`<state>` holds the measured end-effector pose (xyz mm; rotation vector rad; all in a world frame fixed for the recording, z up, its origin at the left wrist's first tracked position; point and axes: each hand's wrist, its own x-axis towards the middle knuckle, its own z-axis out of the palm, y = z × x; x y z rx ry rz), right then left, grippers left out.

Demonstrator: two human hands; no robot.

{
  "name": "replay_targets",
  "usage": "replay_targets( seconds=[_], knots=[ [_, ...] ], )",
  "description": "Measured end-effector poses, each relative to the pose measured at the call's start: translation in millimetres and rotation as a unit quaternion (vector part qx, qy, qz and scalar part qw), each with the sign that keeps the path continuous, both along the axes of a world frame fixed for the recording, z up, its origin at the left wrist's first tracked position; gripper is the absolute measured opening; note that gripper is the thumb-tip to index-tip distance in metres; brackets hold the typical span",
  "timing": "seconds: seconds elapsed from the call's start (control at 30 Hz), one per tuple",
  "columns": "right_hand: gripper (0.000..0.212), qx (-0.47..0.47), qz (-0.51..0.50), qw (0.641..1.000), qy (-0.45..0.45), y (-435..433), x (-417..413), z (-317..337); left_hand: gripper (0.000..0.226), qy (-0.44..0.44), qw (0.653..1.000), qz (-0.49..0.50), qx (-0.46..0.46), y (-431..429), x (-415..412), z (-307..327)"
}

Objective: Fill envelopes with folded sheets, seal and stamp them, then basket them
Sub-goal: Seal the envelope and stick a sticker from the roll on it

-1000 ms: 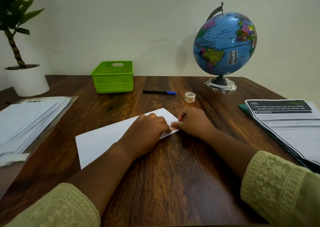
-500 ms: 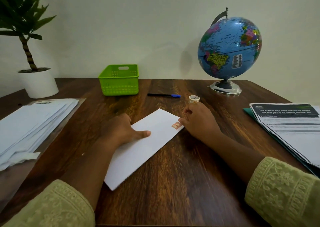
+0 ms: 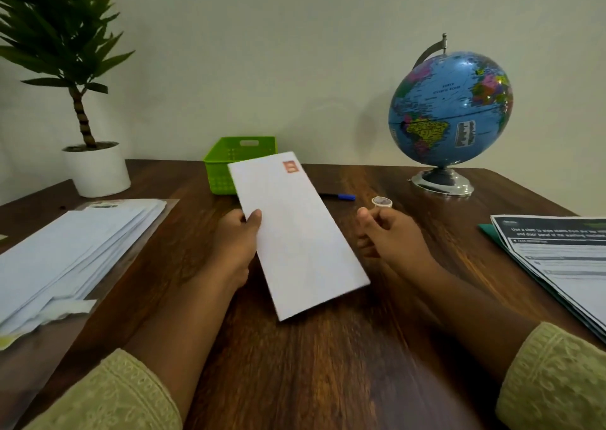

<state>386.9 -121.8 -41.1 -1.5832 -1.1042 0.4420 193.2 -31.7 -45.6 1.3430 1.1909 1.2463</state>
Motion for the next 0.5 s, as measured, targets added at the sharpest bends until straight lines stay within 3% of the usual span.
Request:
replay_targets(
  seconds=[0.2,0.3,0.37,0.4,0.43,0.5],
  knots=[
    [0.028,-0.16,0.147,0.97,0.108,-6.1,-5.4,3.4,0.013,-0.066,0.996,0.042,-0.04,6.0,-6.3,0.0],
    [0.023,-0.123,0.144,0.971,0.148,-7.8,-12.2,5.6,0.03,-0.043,0.998,0.022,-0.046,6.2,-3.4,-1.9],
    [0.021,-0.069,0.106,0.979,0.157,-7.7,-15.8,5.8,0.057,0.151,0.987,0.04,0.043,3.3,-4.8,-2.6],
    [0.02,-0.045,0.091,0.981,0.163,-7.8,-17.7,4.8,0.069,0.265,0.954,0.057,0.126,-1.0,-6.2,-2.2],
    [0.02,-0.024,0.083,0.981,0.176,-7.3,-19.6,4.5,0.074,0.327,0.914,0.059,0.233,-6.7,-6.5,0.0],
    [0.017,0.017,0.075,0.976,0.205,-7.8,-24.8,3.0,0.07,0.37,0.847,-0.035,0.379,-28.6,-1.9,10.1]
  ],
)
